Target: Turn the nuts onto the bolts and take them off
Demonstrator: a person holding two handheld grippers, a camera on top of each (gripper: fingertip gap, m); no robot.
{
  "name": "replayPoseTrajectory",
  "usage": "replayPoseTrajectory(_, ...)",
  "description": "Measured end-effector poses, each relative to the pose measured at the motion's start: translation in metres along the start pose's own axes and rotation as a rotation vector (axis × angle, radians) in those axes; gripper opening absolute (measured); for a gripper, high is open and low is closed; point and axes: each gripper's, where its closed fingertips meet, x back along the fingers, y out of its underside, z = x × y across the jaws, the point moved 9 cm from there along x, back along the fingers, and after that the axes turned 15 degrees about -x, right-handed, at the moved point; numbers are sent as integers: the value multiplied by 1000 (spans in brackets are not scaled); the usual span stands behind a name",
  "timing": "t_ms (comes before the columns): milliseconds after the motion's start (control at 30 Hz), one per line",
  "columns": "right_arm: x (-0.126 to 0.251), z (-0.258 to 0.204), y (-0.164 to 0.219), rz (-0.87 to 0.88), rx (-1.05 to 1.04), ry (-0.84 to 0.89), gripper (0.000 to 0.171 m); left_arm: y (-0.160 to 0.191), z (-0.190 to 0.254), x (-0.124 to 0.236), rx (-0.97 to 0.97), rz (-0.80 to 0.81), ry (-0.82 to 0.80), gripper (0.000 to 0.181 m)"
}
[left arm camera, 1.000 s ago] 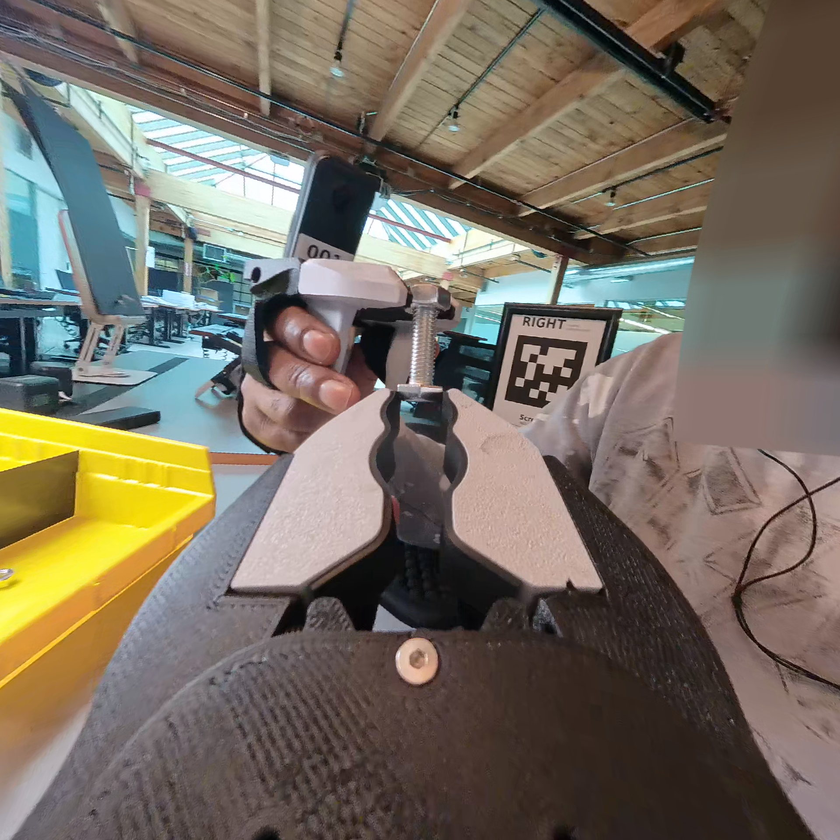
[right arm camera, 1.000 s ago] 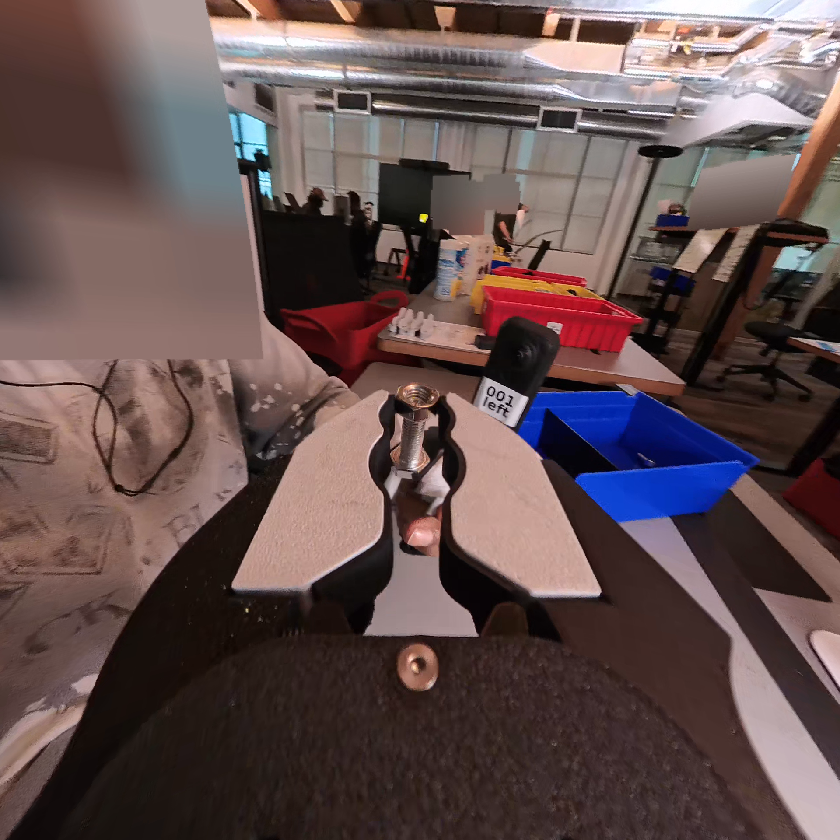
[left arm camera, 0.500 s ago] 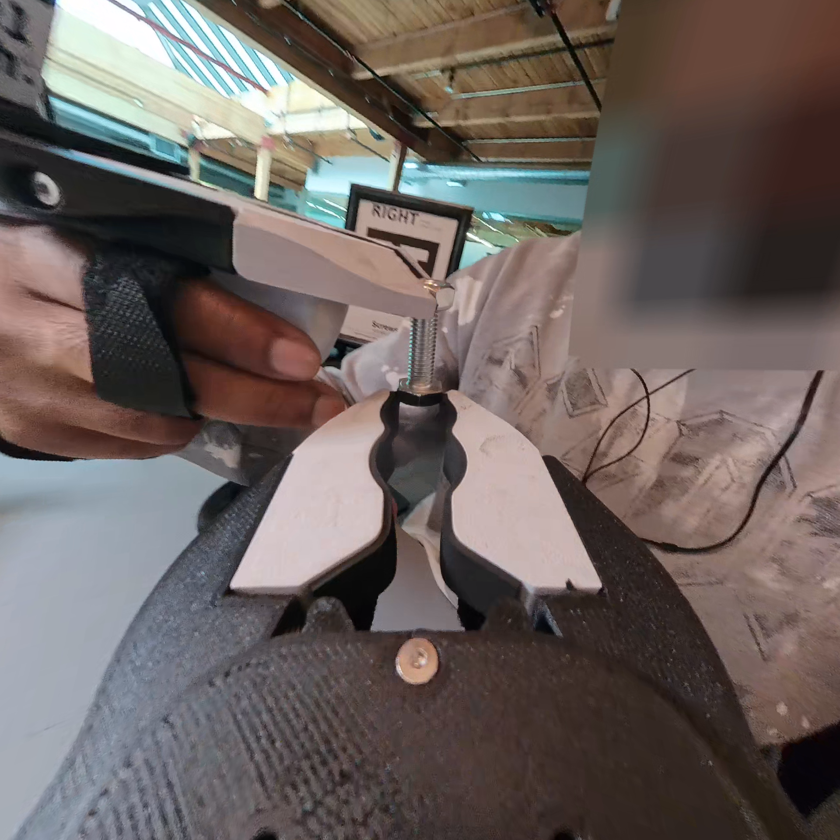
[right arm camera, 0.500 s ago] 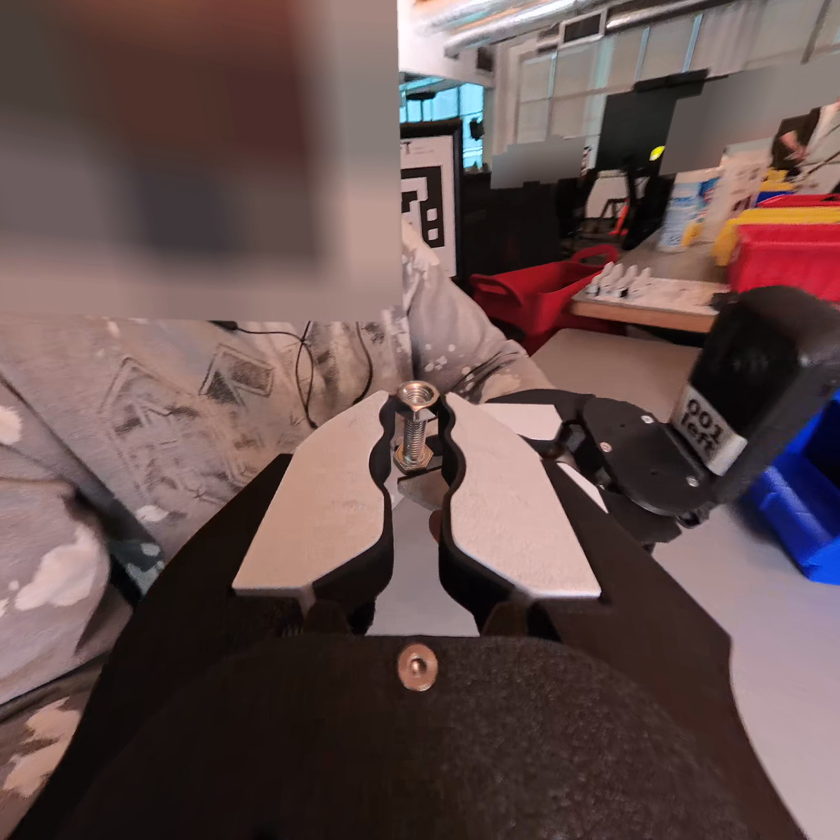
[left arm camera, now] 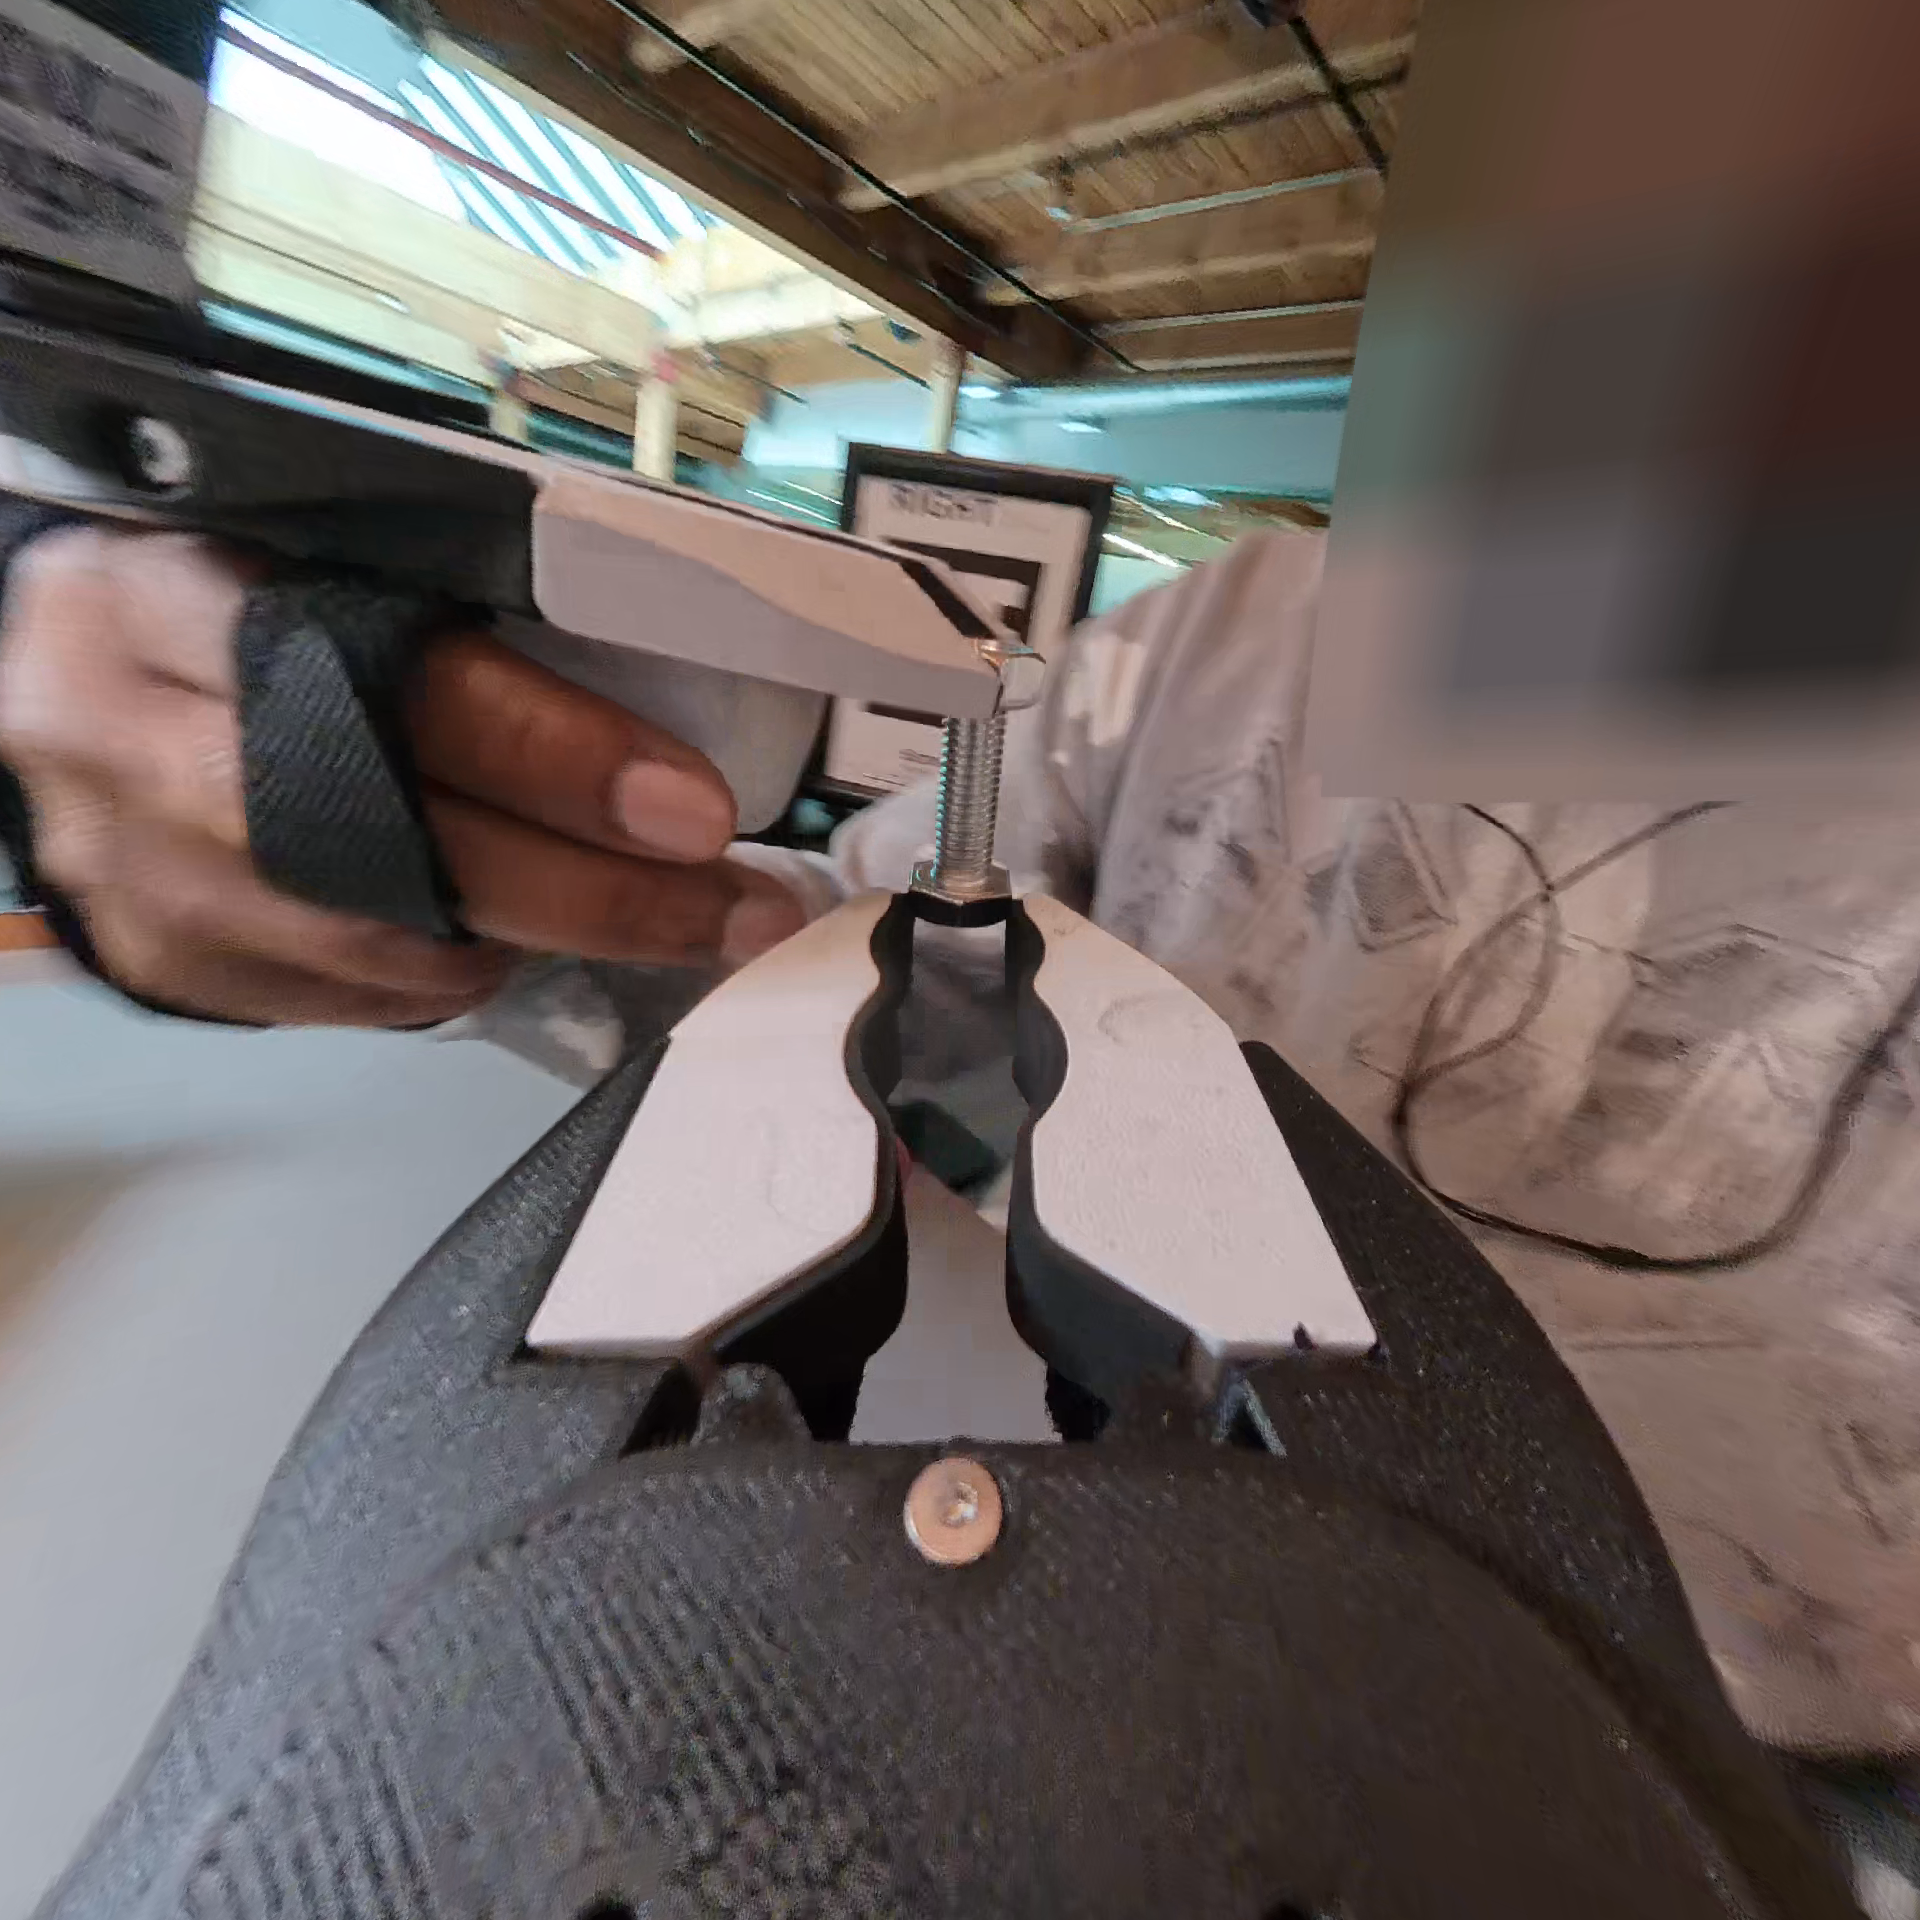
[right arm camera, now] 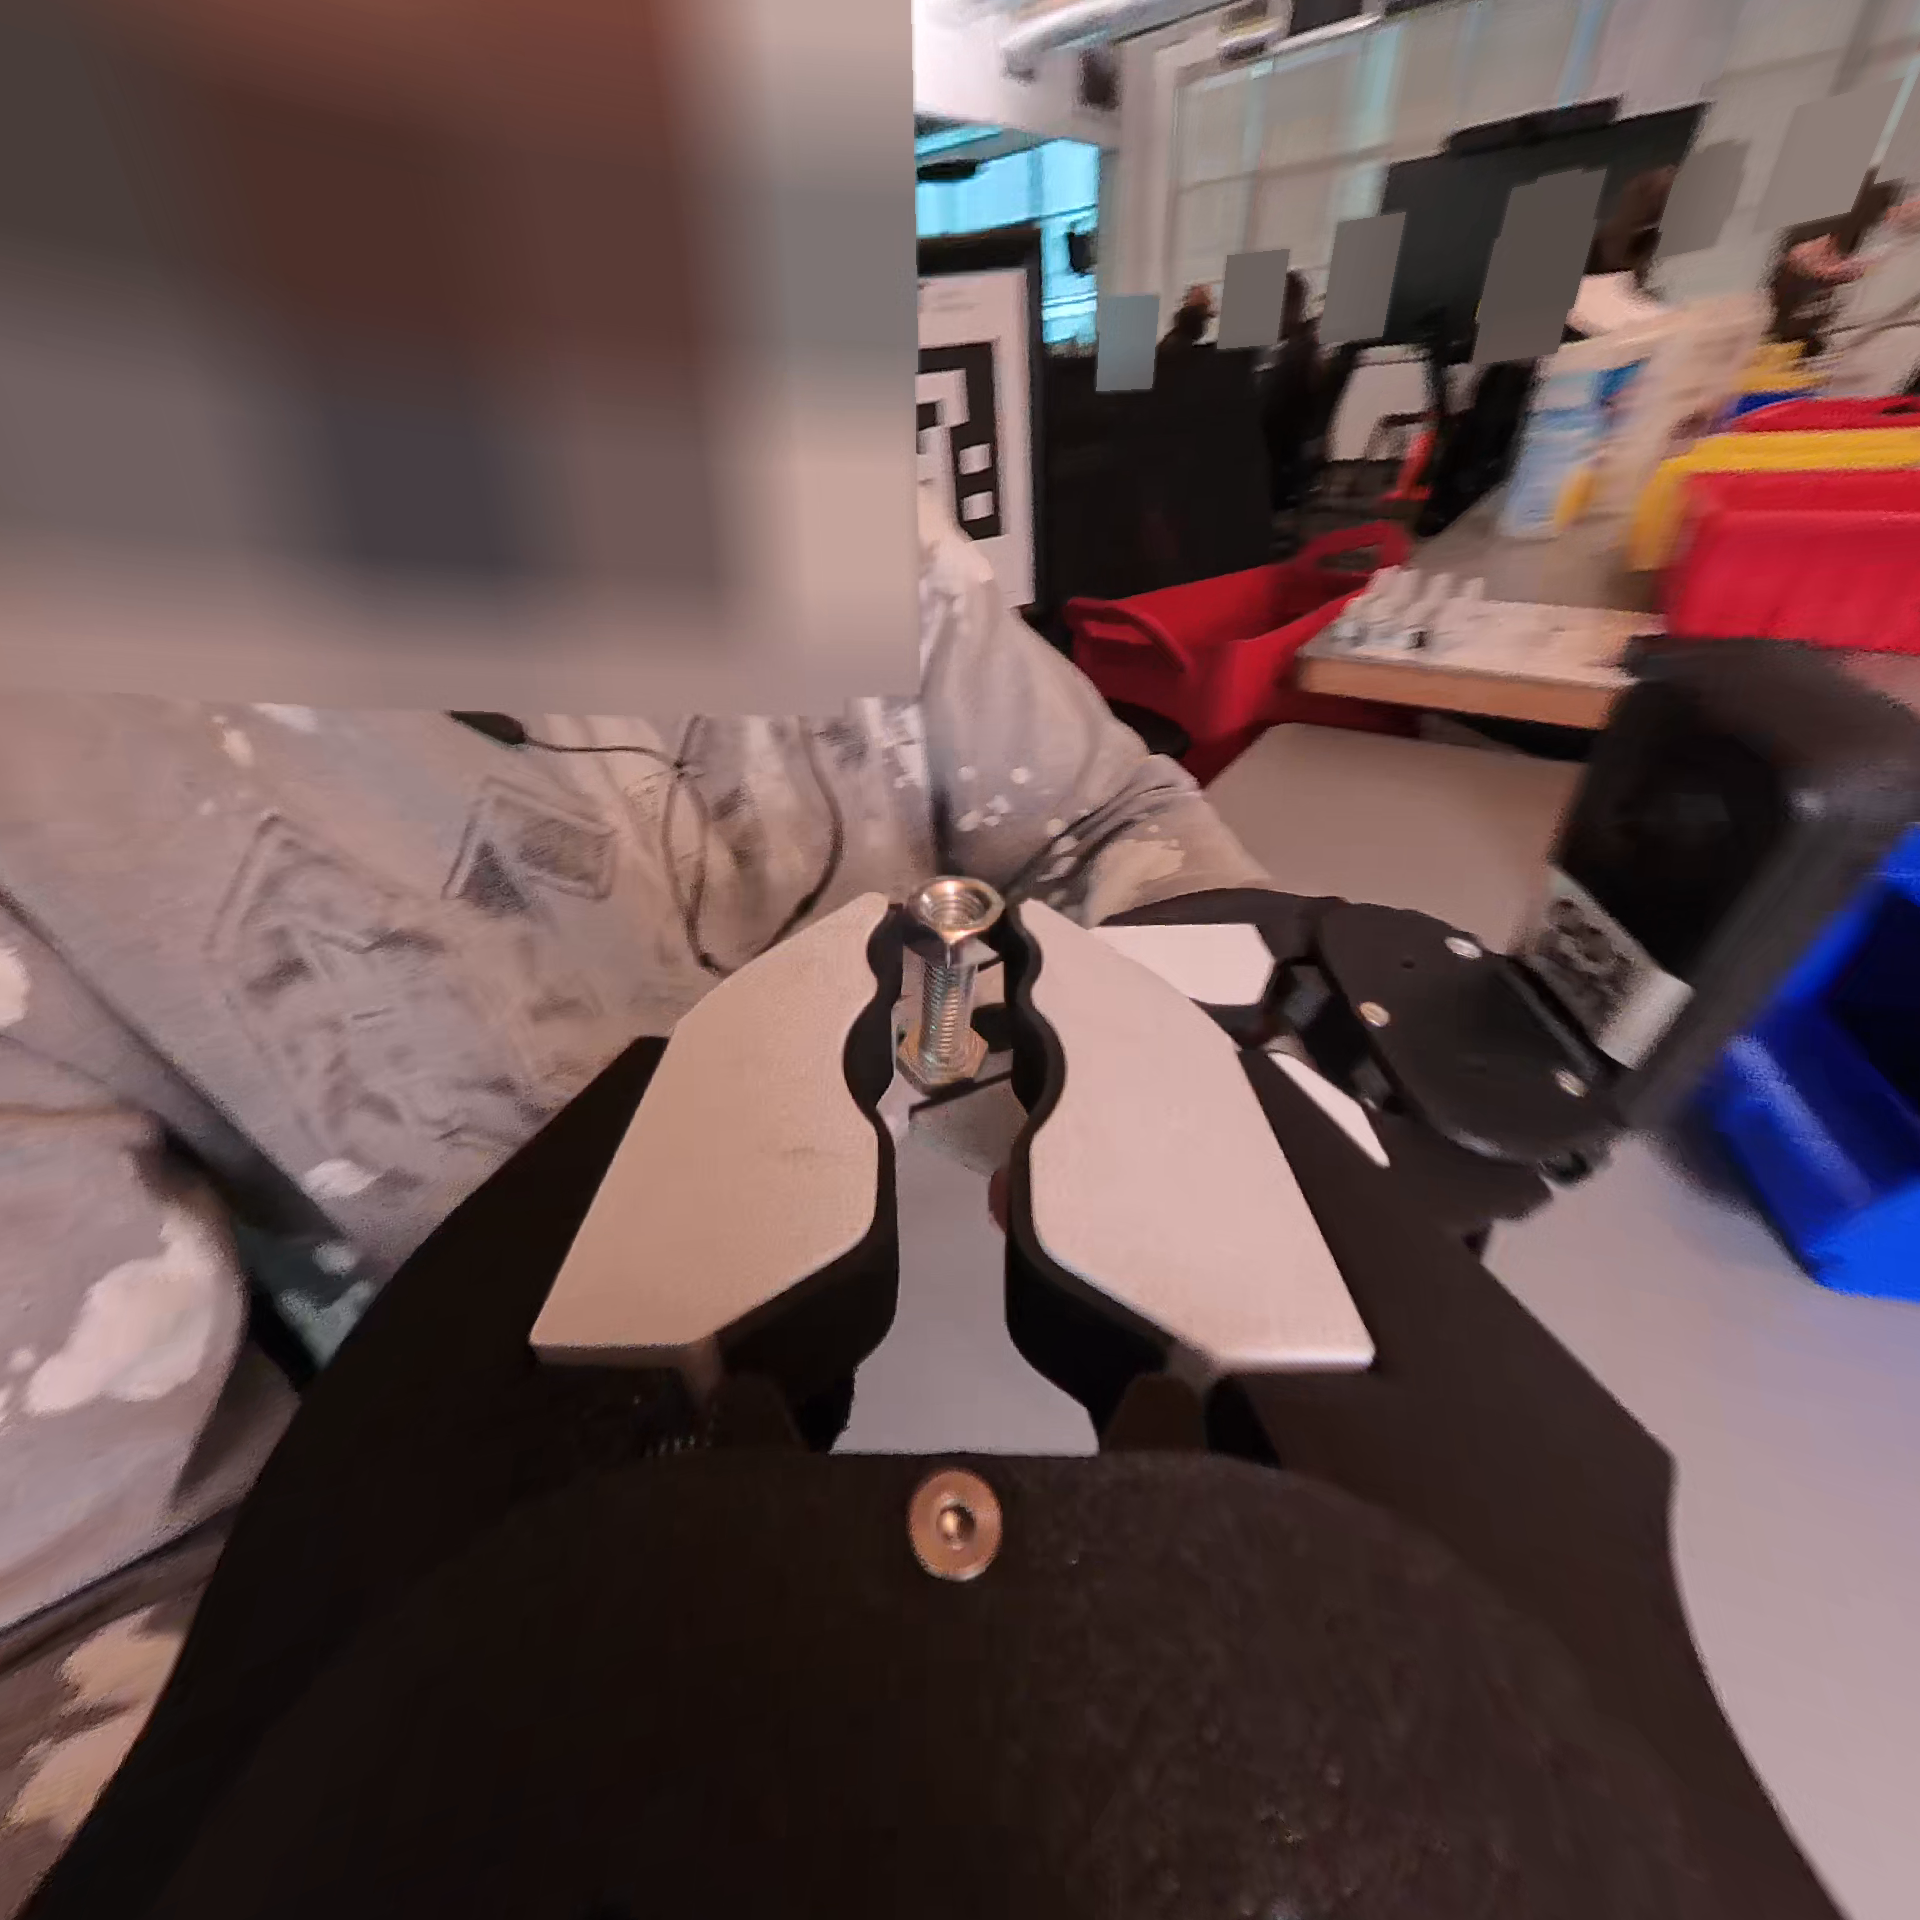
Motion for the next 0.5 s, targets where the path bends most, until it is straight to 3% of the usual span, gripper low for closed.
replayPoseTrajectory(100,18,3,-12,91,37,223,35,-10,-11,20,-104,-3,-275,18)
replayPoseTrajectory(200,40,11,-23,212,61,498,37,-22,-19,45,-174,49,-579,17)
replayPoseTrajectory(300,50,22,-30,329,67,696,36,-27,-22,65,-279,-45,-890,18)
replayPoseTrajectory(367,50,34,-30,380,66,823,36,-29,-23,72,-290,-88,-1007,18)
replayPoseTrajectory(500,41,53,-26,465,37,919,36,-28,-25,74,-281,-167,-1102,18)
